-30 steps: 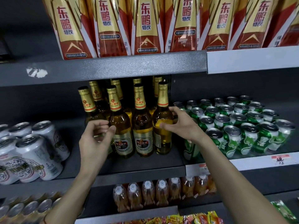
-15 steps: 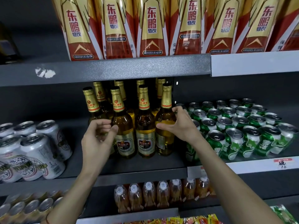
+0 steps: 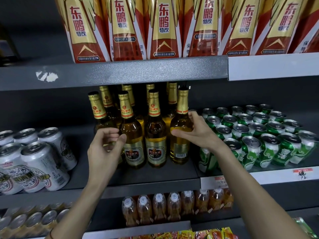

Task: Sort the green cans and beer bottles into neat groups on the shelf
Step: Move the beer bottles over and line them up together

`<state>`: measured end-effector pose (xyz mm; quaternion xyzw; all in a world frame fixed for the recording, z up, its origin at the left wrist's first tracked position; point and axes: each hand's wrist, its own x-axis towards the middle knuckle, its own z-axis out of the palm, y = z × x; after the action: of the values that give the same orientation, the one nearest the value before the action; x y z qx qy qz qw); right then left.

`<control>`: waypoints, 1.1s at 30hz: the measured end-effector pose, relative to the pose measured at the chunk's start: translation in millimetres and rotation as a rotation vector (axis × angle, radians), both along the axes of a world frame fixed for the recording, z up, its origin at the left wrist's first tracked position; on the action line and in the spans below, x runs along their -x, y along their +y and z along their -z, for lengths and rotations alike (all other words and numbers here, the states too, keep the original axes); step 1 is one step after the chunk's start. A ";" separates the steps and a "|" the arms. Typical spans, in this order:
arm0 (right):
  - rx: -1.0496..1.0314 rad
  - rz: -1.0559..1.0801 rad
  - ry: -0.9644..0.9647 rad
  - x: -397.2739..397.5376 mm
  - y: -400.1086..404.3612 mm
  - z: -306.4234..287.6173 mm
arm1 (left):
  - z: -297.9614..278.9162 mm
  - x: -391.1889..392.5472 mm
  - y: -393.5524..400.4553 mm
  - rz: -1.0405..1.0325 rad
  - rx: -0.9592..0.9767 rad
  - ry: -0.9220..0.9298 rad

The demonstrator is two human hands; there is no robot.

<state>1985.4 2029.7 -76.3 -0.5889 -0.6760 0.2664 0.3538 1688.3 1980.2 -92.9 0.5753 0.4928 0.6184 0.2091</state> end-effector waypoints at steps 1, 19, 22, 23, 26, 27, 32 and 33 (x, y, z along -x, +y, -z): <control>-0.003 0.021 -0.020 4.2 -2.3 -1.2 | -0.1 -0.1 0.3 0.003 -0.002 -0.001; 0.045 -0.097 0.166 -3.5 -1.8 -7.9 | 3.8 10.6 6.1 -0.019 -0.007 0.006; 0.008 0.044 -0.039 9.0 -4.6 -8.6 | 3.4 11.4 5.1 -0.019 -0.013 0.011; 0.001 0.082 -0.057 13.7 -5.2 -9.0 | 3.1 11.5 4.4 -0.018 -0.015 0.010; -0.039 0.137 -0.017 17.7 -2.6 -8.7 | 1.9 12.1 2.7 -0.016 -0.021 0.001; -0.041 0.130 0.017 16.3 -1.8 -8.1 | 1.9 12.8 2.3 -0.014 -0.021 -0.004; -0.001 0.029 0.152 5.9 -5.2 -5.8 | 3.7 16.5 0.5 -0.005 -0.019 -0.020; 0.005 -0.008 0.186 4.1 -5.7 -6.2 | 4.0 16.6 0.3 -0.003 -0.018 -0.021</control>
<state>1981.2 2024.1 -70.0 -0.5600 -0.6419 0.3229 0.4124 1671.6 1980.6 -96.9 0.5699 0.4856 0.6293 0.2083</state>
